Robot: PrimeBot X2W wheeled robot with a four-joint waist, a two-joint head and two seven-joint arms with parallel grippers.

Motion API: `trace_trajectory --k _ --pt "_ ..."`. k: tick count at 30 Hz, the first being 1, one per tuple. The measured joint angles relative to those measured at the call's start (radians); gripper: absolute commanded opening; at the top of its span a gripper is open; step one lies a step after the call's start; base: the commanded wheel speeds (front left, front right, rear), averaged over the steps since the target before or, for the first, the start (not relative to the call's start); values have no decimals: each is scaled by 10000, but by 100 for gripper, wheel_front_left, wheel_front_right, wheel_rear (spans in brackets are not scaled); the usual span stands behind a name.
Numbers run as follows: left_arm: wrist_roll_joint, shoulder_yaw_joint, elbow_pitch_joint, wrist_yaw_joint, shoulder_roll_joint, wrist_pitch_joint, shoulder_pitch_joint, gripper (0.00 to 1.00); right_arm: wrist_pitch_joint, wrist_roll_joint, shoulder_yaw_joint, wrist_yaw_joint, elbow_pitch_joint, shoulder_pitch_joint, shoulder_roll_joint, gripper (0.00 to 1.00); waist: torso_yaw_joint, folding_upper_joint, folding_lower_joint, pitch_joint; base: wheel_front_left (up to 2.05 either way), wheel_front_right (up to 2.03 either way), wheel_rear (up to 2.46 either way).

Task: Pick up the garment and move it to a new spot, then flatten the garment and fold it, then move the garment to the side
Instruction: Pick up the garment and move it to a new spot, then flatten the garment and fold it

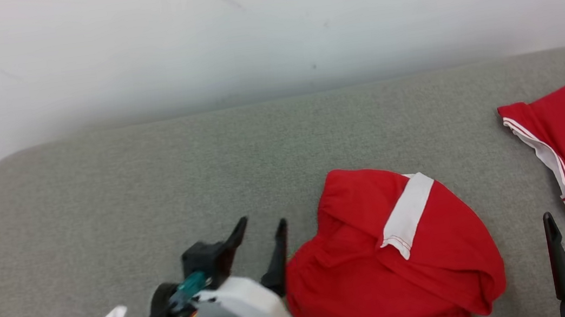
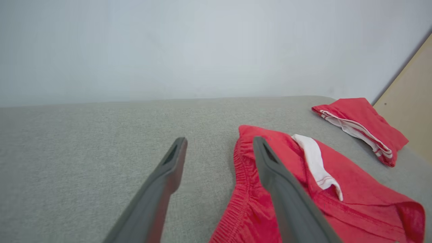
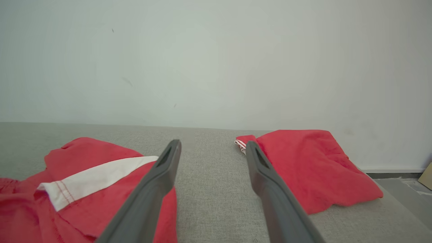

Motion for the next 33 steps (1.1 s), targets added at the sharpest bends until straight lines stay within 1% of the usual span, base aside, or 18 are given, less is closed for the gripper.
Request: trace_trajectory --k 1,4,7,11,13,17,21,26,33 --pt "125 196 -163 92 128 -6 232 100 0 -46 -40 0 -17 68 -12 100 52 0 0 -53 0 0 0" --pt "616 930 -660 173 422 -21 973 100 0 -117 -67 0 -38 273 -21 100 182 0 0 -222 0 0 0" --pt "1237 1605 -1062 167 646 -29 1868 100 0 -117 -29 0 -33 429 -67 100 279 0 0 -399 0 0 0" --pt "1979 2777 -1505 75 675 -29 3224 100 0 -44 180 0 12 741 -167 100 355 0 0 -666 0 0 0" --pt "2238 3471 -1732 21 546 -29 3968 100 0 17 201 0 12 844 -184 100 375 0 0 -769 0 0 0" --pt "3020 4606 -2040 -403 125 -29 5195 100 0 127 173 0 56 1100 -188 100 427 0 0 -908 0 0 0" --pt "3710 5432 -2111 -978 -347 -29 6016 100 0 128 134 0 109 1232 -188 100 495 0 0 -976 0 0 0" --pt "4334 6249 -2090 -1682 -892 -29 6336 100 0 130 125 0 171 1280 -207 100 579 0 0 -1013 0 0 0" --pt "4984 7041 -1937 -2420 -1432 -29 6458 100 0 130 217 0 205 1270 -224 100 517 0 0 -1019 0 0 0"
